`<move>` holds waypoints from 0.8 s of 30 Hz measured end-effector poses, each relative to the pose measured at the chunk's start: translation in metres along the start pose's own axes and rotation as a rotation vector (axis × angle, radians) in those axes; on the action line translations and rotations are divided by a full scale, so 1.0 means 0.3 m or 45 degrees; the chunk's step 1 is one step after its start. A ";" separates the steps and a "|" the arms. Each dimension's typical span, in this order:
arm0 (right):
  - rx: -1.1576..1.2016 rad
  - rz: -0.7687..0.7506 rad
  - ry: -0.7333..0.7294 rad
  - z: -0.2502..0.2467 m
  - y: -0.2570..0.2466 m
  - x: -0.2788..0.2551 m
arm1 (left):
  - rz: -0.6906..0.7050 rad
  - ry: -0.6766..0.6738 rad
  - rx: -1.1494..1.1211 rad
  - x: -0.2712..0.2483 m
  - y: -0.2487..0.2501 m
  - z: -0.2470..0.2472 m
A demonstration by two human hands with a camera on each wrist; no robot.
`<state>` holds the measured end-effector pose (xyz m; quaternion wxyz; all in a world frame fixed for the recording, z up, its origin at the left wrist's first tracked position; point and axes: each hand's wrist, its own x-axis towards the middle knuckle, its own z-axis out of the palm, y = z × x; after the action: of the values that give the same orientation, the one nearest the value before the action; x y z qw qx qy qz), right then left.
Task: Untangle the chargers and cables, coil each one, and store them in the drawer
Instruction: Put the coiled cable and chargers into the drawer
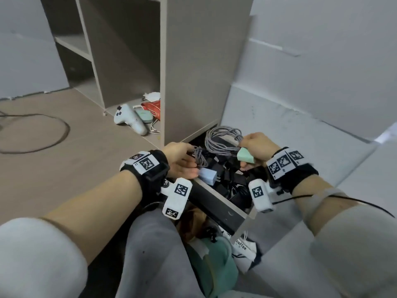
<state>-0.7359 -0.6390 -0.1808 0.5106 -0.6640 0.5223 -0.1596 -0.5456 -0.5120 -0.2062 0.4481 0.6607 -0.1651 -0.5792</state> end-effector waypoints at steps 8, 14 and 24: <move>0.144 0.287 0.087 0.102 0.009 0.186 | -0.160 0.172 0.093 0.118 -0.145 -0.017; 0.069 0.321 0.048 0.166 0.009 0.288 | -0.193 0.127 0.121 0.150 -0.143 -0.028; -0.827 0.087 0.049 0.227 0.062 0.466 | -0.238 0.111 0.204 0.176 -0.124 -0.046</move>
<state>-0.6386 -0.7228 -0.2705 0.2671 -0.7712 0.5775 0.0200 -0.5295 -0.5252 -0.2689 0.3446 0.7314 -0.1287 -0.5742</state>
